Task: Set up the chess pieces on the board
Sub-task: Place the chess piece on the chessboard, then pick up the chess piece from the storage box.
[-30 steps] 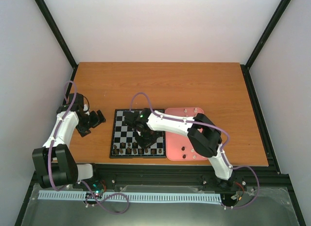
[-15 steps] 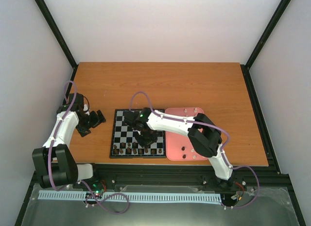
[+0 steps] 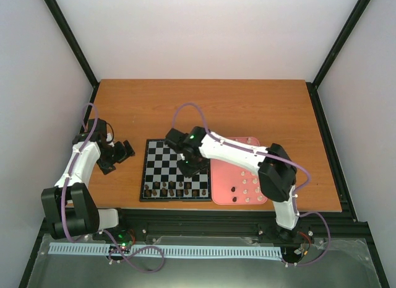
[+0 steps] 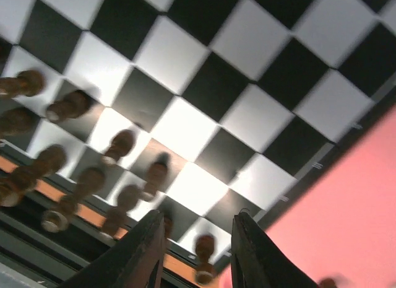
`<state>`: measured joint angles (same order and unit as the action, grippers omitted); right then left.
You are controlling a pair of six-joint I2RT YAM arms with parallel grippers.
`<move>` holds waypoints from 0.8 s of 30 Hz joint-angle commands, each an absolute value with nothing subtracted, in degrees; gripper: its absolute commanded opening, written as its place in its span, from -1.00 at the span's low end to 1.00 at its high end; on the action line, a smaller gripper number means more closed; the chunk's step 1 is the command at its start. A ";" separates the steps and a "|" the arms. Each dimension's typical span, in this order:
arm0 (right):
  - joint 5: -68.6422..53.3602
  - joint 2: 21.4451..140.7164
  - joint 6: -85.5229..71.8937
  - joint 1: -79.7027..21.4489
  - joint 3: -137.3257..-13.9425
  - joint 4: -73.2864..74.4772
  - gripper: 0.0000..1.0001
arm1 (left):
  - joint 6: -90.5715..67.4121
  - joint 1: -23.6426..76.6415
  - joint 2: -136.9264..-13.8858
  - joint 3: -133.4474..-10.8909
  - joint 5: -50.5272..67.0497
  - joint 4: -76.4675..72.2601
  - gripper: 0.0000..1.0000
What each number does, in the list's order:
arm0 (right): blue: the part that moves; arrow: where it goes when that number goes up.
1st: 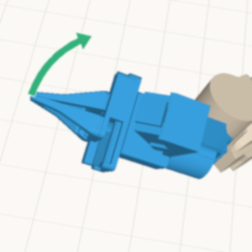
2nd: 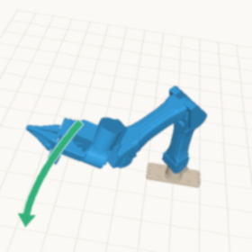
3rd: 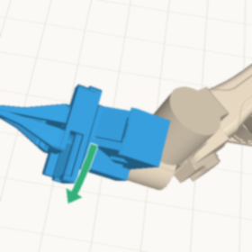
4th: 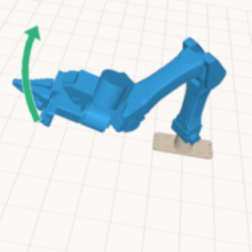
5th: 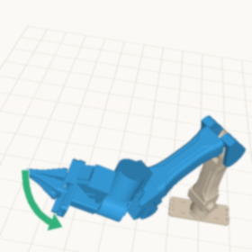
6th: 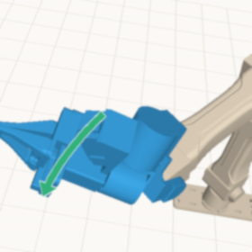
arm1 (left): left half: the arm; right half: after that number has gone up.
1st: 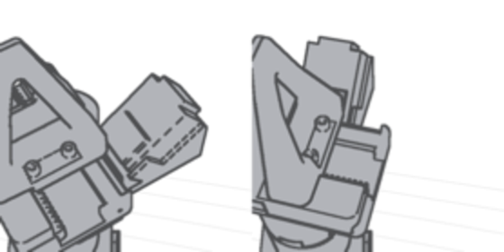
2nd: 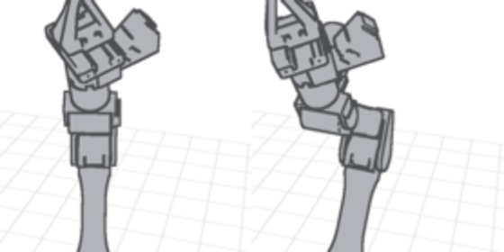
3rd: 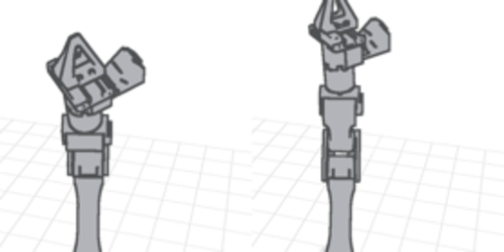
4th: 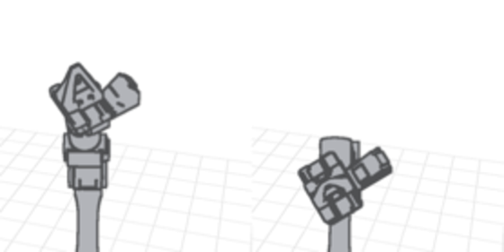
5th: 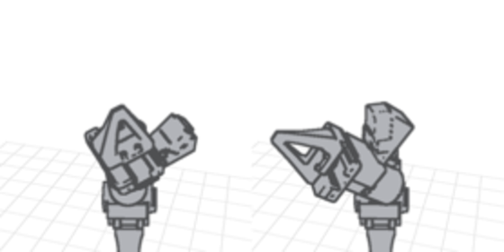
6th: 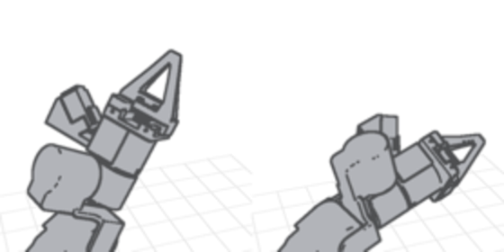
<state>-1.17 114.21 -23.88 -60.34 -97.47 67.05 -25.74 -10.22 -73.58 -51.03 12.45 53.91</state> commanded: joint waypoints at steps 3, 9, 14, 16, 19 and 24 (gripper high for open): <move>1.52 105.83 -25.91 -54.30 -85.31 65.42 -0.36 | -24.87 -10.03 -74.15 -52.03 12.66 53.59 1.00; 0.11 99.63 -25.81 -48.78 -71.13 62.00 -0.35 | -24.87 -10.10 -74.23 -51.86 12.69 53.36 0.99; 0.52 98.08 -25.63 -48.03 -66.51 61.45 -0.34 | -24.96 -10.05 -74.70 -51.95 12.74 53.26 0.99; 0.21 97.67 -25.86 -47.83 -64.45 60.68 -0.34 | -24.97 -10.08 -74.71 -52.07 12.74 53.27 0.99; -0.41 97.26 -26.25 -47.64 -62.62 59.75 -0.34 | -24.96 -10.03 -74.73 -51.96 12.73 53.40 0.99; -0.33 96.56 -26.51 -47.64 -61.01 59.53 -0.35 | -24.88 -10.10 -74.97 -51.81 12.75 53.22 1.00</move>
<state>-0.51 98.67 -25.41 -48.07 -62.08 60.82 -25.71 -10.22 -74.56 -51.03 12.45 53.89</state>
